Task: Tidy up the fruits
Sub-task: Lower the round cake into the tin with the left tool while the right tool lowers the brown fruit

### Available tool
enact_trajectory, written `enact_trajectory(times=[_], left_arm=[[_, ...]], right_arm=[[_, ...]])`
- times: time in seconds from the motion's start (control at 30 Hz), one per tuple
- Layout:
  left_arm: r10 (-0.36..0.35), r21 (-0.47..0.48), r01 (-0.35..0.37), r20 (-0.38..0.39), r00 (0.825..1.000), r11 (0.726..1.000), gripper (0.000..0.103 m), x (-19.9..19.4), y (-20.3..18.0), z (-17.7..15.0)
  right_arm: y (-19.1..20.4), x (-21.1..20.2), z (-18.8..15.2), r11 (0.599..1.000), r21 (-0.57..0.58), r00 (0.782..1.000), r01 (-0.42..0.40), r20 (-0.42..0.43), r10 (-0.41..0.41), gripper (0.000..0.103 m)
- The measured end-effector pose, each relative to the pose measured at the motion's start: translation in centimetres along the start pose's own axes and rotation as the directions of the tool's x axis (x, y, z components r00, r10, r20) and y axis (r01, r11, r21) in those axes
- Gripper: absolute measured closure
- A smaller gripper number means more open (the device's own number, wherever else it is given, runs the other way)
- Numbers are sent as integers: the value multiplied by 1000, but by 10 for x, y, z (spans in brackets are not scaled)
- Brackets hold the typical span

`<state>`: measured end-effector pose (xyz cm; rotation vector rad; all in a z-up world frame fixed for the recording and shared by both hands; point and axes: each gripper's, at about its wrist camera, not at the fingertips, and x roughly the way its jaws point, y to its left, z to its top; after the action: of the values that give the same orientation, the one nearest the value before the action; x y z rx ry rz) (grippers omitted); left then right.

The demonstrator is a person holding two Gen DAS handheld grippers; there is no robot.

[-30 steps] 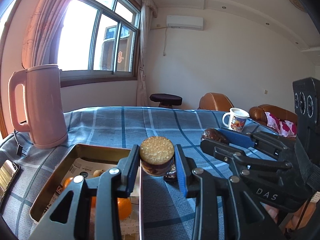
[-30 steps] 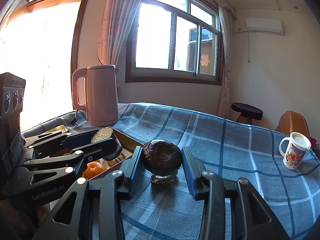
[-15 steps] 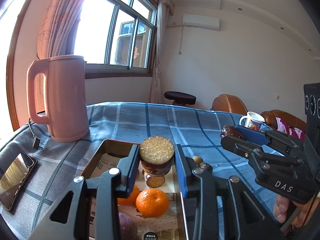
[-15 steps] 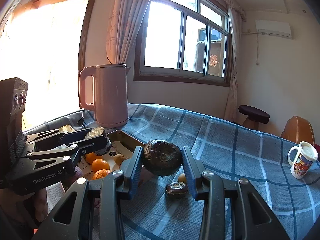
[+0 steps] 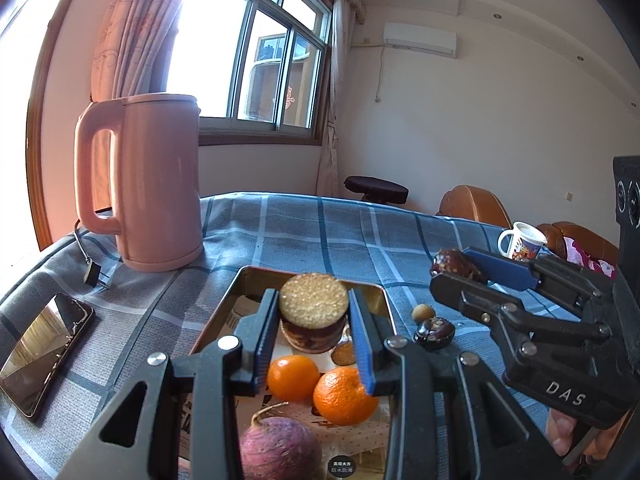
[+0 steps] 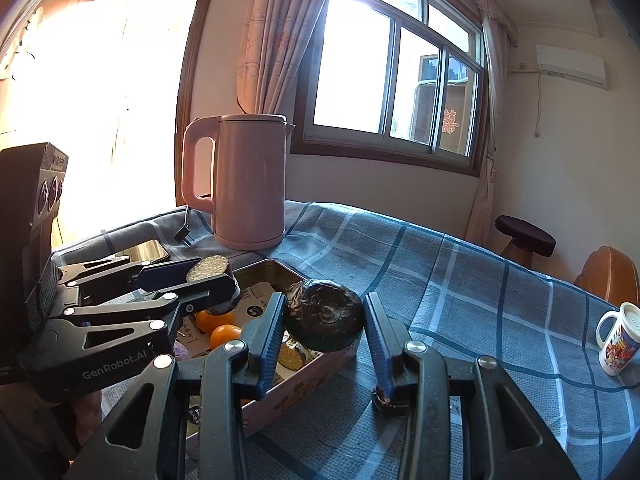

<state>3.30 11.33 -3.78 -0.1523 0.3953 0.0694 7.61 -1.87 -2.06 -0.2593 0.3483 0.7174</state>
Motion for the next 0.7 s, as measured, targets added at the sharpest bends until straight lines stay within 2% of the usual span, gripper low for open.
enact_trajectory(times=[0.7], left_arm=[[30, -25, -32, -63, 998, 999, 67, 3, 28, -4]], right_arm=[[41, 23, -4, 996, -54, 997, -66, -50, 63, 62]])
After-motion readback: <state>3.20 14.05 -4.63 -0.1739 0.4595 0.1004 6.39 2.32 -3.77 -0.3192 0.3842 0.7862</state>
